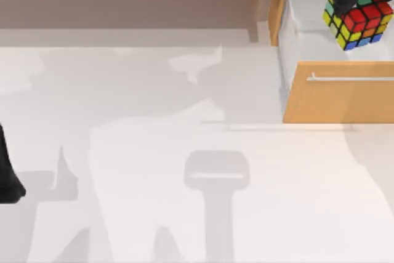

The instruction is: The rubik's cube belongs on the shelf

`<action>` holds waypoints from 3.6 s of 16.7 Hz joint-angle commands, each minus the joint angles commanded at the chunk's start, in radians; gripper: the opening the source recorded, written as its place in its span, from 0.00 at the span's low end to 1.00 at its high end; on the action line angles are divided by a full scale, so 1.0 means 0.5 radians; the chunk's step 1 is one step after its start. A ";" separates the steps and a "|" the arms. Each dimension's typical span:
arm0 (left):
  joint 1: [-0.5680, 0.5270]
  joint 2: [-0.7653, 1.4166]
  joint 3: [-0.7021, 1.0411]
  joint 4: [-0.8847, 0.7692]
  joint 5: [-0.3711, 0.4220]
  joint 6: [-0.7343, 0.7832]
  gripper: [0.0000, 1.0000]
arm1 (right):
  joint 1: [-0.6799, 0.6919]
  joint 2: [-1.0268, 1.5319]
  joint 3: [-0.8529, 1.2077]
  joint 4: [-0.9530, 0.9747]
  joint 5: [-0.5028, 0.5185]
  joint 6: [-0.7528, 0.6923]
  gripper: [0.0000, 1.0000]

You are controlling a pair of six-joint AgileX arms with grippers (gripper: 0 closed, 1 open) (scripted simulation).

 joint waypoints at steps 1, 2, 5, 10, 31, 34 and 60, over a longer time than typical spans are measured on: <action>0.000 0.000 0.000 0.000 0.000 0.000 1.00 | -0.013 0.042 0.003 0.019 -0.006 0.005 0.00; 0.000 0.000 0.000 0.000 0.000 0.000 1.00 | -0.035 0.094 -0.012 0.046 -0.016 0.012 0.00; 0.000 0.000 0.000 0.000 0.000 0.000 1.00 | -0.108 0.247 -0.084 0.127 -0.059 0.039 0.00; 0.000 0.000 0.000 0.000 0.000 0.000 1.00 | -0.139 0.327 -0.101 0.185 -0.094 0.055 0.00; 0.000 0.000 0.000 0.000 0.000 0.000 1.00 | 1.152 -0.296 -0.916 1.927 -0.476 0.661 0.00; 0.000 0.000 0.000 0.000 0.000 0.000 1.00 | 1.353 -0.225 -1.102 2.467 -0.392 0.711 0.00; 0.000 0.000 0.000 0.000 0.000 0.000 1.00 | 1.267 0.027 -1.902 4.909 1.633 0.037 0.00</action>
